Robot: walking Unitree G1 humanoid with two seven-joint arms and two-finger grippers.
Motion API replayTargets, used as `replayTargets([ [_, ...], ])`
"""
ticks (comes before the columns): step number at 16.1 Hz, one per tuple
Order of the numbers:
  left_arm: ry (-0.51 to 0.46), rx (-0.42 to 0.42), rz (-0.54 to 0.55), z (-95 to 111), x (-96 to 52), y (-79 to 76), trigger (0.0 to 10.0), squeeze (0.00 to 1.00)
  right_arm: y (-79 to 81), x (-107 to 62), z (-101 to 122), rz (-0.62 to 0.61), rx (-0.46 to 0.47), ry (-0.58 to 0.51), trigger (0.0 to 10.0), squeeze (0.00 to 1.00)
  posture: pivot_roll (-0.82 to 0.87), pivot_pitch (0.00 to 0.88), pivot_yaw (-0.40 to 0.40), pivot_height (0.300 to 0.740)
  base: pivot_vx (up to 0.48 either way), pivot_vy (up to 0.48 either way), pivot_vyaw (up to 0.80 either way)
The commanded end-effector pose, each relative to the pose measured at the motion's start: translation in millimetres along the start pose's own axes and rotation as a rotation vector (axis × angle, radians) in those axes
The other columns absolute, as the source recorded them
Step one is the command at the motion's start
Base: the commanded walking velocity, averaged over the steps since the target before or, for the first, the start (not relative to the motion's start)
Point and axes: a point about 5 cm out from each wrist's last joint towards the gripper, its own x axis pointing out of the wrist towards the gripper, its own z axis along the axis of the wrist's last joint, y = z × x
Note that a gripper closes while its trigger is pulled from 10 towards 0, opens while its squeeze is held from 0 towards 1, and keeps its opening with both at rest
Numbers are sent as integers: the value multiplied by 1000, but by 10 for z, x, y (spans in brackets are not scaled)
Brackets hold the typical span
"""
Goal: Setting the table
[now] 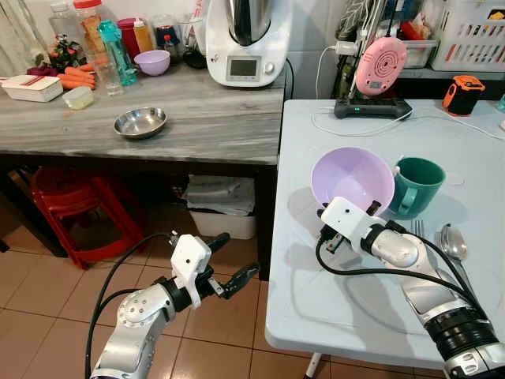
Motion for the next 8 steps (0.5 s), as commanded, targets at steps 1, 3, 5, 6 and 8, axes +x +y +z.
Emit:
replayTargets([
  [1,3,25,3,23,-5,37,10000,0,-26,17,60,-15,1,-30,0,0,-72,0,75,740,0,0,0],
  [3,3,25,3,18,-10,39,10000,0,-30,19,108,-33,2,-53,0,0,-72,0,75,740,0,0,0],
  [5,-20,3,47,15,-23,69,10000,0,-48,-6,287,-124,64,-162,0,0,-73,0,75,740,0,0,0],
  [6,-23,-2,122,14,-23,140,10000,0,-45,-25,377,-178,113,-216,0,0,-73,0,75,740,0,0,0],
  [8,-12,-16,311,44,-8,338,10000,0,-2,-80,503,-295,248,-282,2627,0,-73,0,74,740,0,0,0],
])
